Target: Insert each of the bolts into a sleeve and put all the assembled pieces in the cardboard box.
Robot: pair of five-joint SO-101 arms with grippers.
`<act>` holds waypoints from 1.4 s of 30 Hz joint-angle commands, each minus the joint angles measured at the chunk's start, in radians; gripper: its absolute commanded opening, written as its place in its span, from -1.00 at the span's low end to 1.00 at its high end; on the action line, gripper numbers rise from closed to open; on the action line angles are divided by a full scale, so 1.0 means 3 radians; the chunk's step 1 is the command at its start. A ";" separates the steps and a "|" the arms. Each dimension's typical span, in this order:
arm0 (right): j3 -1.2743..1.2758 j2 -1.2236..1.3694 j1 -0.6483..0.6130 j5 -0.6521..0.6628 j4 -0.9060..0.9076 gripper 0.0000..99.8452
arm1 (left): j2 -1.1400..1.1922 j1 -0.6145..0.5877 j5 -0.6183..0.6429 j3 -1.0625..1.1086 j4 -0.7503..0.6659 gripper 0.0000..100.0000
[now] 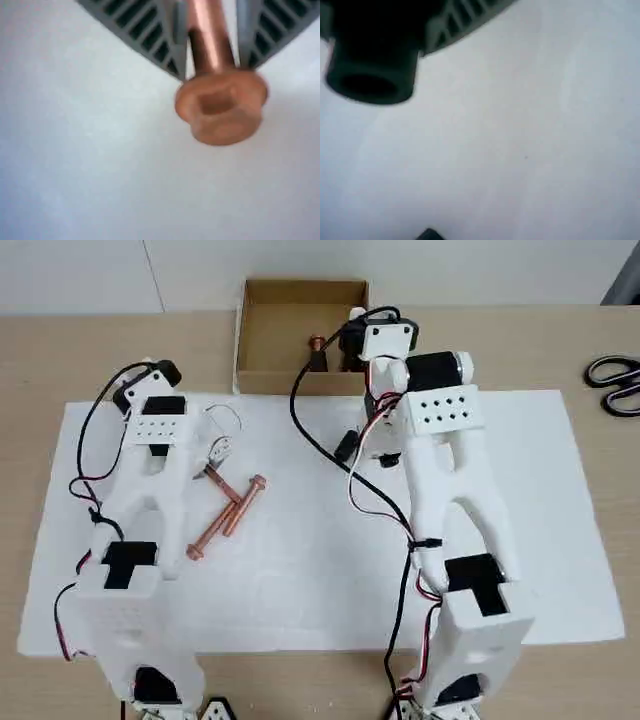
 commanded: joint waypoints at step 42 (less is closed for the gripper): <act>-0.0097 -0.0023 0.0064 0.0036 0.0008 -0.99 | 0.0542 0.0179 0.0123 -0.1915 0.0987 -0.99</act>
